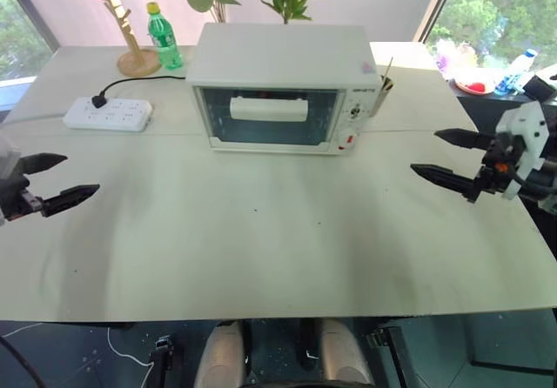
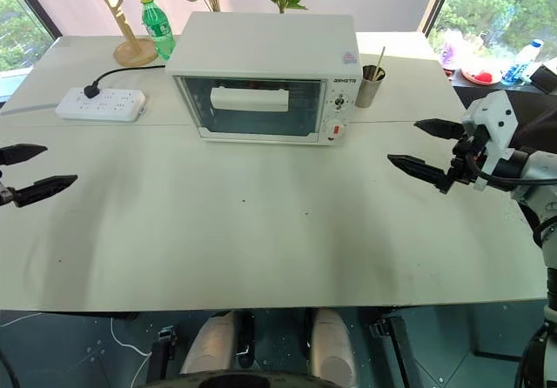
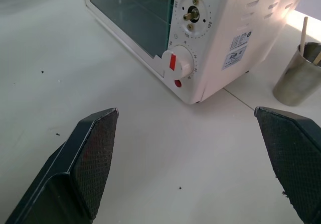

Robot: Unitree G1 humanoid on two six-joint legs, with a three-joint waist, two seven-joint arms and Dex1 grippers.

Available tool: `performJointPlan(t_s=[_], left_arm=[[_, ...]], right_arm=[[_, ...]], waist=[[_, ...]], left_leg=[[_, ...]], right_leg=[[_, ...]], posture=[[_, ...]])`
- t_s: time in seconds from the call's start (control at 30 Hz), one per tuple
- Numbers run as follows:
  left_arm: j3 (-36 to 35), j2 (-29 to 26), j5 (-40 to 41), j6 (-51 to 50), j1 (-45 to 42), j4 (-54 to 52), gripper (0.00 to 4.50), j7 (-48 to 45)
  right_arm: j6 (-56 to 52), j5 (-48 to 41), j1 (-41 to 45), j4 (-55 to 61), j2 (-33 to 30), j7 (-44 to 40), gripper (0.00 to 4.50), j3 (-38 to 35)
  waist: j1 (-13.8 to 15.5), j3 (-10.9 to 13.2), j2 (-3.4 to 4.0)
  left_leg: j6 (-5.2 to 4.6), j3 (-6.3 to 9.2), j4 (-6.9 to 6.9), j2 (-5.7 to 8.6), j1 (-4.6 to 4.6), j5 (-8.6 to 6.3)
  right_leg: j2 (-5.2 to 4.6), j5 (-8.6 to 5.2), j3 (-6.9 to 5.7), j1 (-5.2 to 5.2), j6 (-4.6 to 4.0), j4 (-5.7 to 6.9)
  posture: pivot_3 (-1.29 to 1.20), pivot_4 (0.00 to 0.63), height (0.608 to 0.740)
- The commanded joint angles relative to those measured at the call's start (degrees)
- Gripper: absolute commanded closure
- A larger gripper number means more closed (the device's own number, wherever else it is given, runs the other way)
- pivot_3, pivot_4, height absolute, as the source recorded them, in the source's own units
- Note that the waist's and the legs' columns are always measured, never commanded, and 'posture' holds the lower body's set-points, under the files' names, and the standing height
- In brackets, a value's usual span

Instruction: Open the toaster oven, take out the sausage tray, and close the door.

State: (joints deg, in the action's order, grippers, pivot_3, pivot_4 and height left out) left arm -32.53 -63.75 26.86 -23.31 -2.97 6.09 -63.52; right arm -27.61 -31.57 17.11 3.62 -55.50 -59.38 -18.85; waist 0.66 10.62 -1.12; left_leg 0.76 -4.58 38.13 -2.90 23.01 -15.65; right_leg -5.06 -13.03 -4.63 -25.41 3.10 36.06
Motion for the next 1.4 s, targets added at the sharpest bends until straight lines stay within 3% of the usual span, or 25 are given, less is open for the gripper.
performJointPlan(t_s=[0.03,0.37,0.7,0.83,1.07,1.4], left_arm=[[-2.8,0.1,0.7,-0.1,0.2,-1.8,0.00,0.5],[-2.4,1.0,3.6,-3.1,-2.4,-2.2,0.00,0.7],[4.7,2.5,14.1,-12.4,-13.5,-13.1,0.00,0.1],[9.9,2.6,14.6,-12.8,-17.4,-15.4,0.00,-2.0],[17.0,4.2,13.2,-12.1,-26.2,-12.6,0.00,-3.8],[18.8,6.1,13.6,-13.6,-31.6,-12.2,0.00,-3.4]], right_arm=[[0.5,-0.1,0.7,1.3,-0.1,0.4,0.05,-1.0],[-2.3,-1.5,0.2,4.8,0.6,3.1,0.05,-1.6],[-11.8,-8.9,9.9,12.7,4.4,7.2,0.05,3.5],[-13.3,-9.1,14.0,15.4,8.2,8.5,0.05,9.1],[-10.0,-3.2,22.4,8.8,20.4,14.4,0.05,17.2],[-3.4,5.3,26.5,-1.3,29.8,15.9,0.05,23.0]], waist=[[0.0,0.0,0.00],[0.0,0.0,0.00],[-0.1,0.0,-0.01],[-0.3,0.0,-0.03],[-0.2,0.0,-0.04],[-0.3,0.0,-0.04]], left_leg=[[0.00,0.00,0.00,0.00,0.00,0.00],[0.00,0.01,0.01,0.01,0.00,0.00],[0.00,0.04,0.04,0.02,0.02,0.01],[0.00,0.05,0.04,0.03,0.02,0.01],[0.02,0.06,0.11,0.05,0.03,0.04],[0.02,0.11,0.11,0.07,0.18,0.04]], right_leg=[[0.00,0.00,0.00,0.00,0.00,0.00],[0.01,0.08,0.00,0.00,0.14,0.02],[0.03,0.11,0.00,0.01,0.16,0.05],[0.09,0.11,0.01,0.01,0.16,0.06],[0.13,0.12,0.01,0.02,0.15,0.09],[0.15,0.13,0.00,-0.03,0.16,0.08]], posture=[[0.00,0.150,0.722],[0.00,0.150,0.722],[0.00,0.150,0.722],[0.00,0.150,0.722],[0.00,0.150,0.722],[0.00,0.150,0.722]])
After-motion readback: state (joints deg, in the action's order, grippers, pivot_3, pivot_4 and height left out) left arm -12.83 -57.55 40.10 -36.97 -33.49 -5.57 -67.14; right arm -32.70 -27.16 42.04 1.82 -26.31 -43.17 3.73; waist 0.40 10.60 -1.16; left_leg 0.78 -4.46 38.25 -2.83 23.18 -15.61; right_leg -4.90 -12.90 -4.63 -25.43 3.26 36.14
